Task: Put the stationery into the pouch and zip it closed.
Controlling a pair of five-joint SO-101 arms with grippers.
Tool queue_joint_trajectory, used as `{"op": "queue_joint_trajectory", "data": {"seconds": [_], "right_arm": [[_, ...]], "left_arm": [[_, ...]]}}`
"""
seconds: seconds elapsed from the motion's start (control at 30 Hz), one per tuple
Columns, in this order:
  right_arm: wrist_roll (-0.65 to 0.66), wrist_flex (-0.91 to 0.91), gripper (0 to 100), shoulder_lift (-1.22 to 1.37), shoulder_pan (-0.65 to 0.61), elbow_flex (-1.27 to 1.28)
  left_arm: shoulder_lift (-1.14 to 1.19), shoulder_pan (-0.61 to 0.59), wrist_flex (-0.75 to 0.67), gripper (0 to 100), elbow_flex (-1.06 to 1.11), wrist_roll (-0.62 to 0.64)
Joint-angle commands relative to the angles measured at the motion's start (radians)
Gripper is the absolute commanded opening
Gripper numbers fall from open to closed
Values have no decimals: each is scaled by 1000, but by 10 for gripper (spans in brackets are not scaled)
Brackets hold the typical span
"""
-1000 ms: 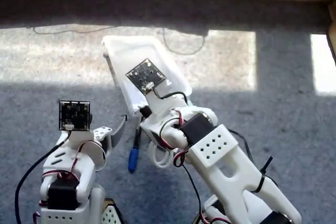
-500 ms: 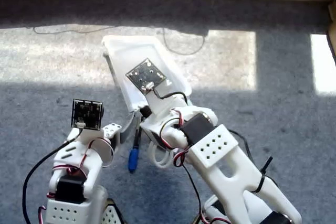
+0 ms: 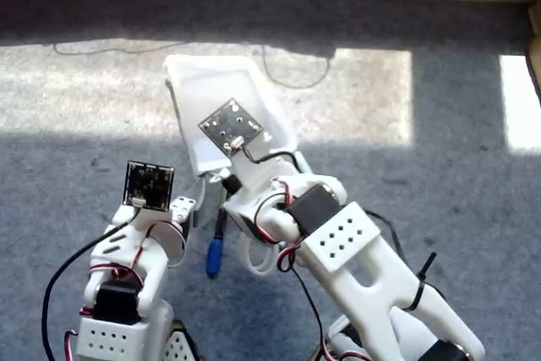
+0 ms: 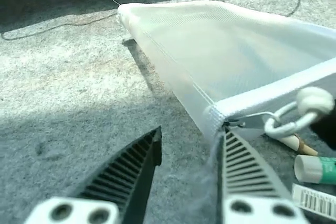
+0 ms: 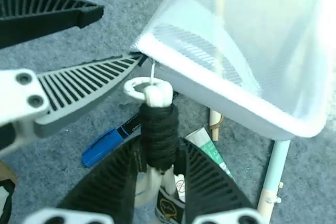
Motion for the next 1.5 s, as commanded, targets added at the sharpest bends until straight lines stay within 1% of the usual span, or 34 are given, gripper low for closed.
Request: {"op": "queue_joint_trajectory", "data": {"seconds": [0.0, 0.13, 0.33, 0.43, 0.63, 0.93, 1.03, 1.23, 1.47], "right_arm": [[-2, 12, 6, -51, -15, -8], [-2, 39, 6, -53, -13, -8], [-2, 51, 6, -53, 91, -8], [-2, 51, 6, -53, 145, -7], [-2, 62, 6, -54, 196, 12], [0, 65, 6, -54, 286, 13], [26, 65, 6, -54, 308, 13], [32, 65, 6, -54, 360, 12], [34, 65, 6, -54, 381, 8]], "left_arm": [[-12, 13, -23, 111, -19, -37], [-13, 13, -20, 66, -30, -51], [-13, 12, 5, 7, -77, -51], [-13, 4, 20, 6, -91, -49], [-13, -68, 18, 6, -101, -44], [-13, -70, 23, 6, -101, -44], [-13, -70, 43, 6, -104, -44], [-13, -70, 48, 6, -104, -44], [-13, -70, 51, 6, -102, -44]]}}
